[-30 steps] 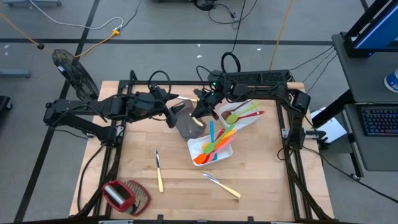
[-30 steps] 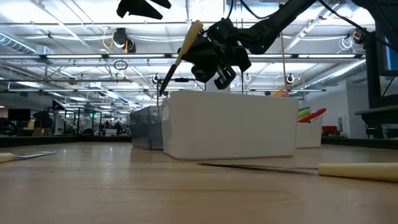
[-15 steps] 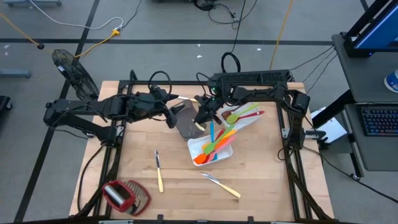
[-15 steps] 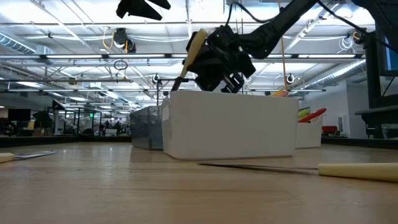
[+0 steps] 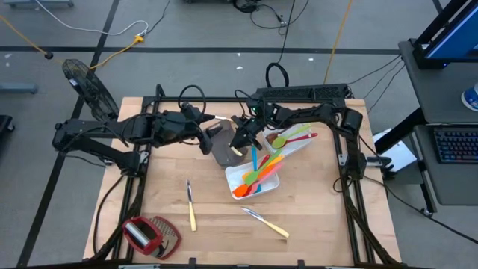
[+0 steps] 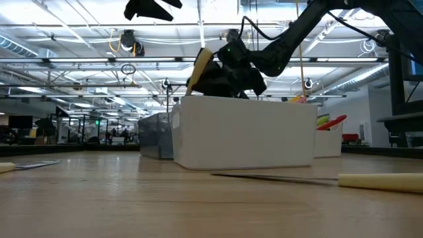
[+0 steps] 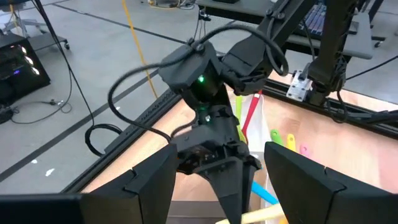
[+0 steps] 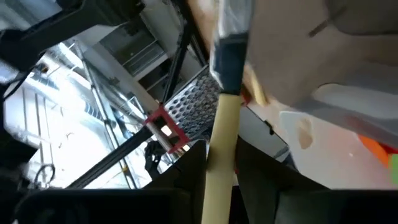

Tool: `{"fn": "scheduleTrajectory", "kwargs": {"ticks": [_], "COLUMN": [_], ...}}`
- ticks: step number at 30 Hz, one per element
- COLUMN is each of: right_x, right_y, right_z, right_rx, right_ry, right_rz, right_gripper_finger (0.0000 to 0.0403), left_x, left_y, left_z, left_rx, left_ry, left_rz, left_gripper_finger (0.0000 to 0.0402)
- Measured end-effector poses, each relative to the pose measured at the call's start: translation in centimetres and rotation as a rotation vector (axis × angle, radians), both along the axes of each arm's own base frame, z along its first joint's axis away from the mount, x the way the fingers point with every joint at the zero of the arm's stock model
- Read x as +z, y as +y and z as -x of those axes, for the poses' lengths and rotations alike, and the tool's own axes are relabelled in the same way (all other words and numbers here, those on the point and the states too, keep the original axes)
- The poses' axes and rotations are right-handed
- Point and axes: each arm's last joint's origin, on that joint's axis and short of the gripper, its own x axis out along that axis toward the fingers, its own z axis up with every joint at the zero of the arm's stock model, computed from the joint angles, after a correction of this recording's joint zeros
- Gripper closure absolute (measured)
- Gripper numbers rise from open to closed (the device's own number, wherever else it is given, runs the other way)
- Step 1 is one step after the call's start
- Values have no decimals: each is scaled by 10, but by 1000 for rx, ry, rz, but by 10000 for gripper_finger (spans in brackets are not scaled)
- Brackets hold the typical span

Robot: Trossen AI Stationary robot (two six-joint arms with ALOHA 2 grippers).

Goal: Pick & Place Kitchen Items
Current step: Put the white table knife into the black bin

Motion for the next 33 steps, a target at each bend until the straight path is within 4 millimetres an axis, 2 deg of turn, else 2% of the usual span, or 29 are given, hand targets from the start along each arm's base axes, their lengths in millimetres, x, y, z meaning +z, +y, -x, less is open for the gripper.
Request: {"fn": "scheduleTrajectory", "kwargs": {"ticks": [13, 17, 20, 24, 29, 33], "right_x": [6, 20, 38, 76, 126, 159], "right_y": [-7, -9, -8, -2, 18, 39], "right_z": [-1, 2, 7, 18, 38, 59], "right_rx": [-23, -37, -38, -19, 18, 13], "right_ry": [-81, -140, -192, -329, -538, -652], "right_rz": [52, 84, 121, 221, 405, 586], "right_gripper_finger": [248, 242, 247, 258, 285, 327], "left_x": [0, 0, -1, -1, -1, -1], "left_y": [-2, -3, -7, -16, -30, -40], "left_z": [0, 0, 0, -1, -2, -1], "left_rx": [-1, 0, -30, -157, -305, -336], "left_ry": [-15, -20, -17, -12, -9, -19], "left_rz": [28, 43, 52, 98, 156, 209], "left_gripper_finger": [153, 153, 153, 153, 153, 153]}}
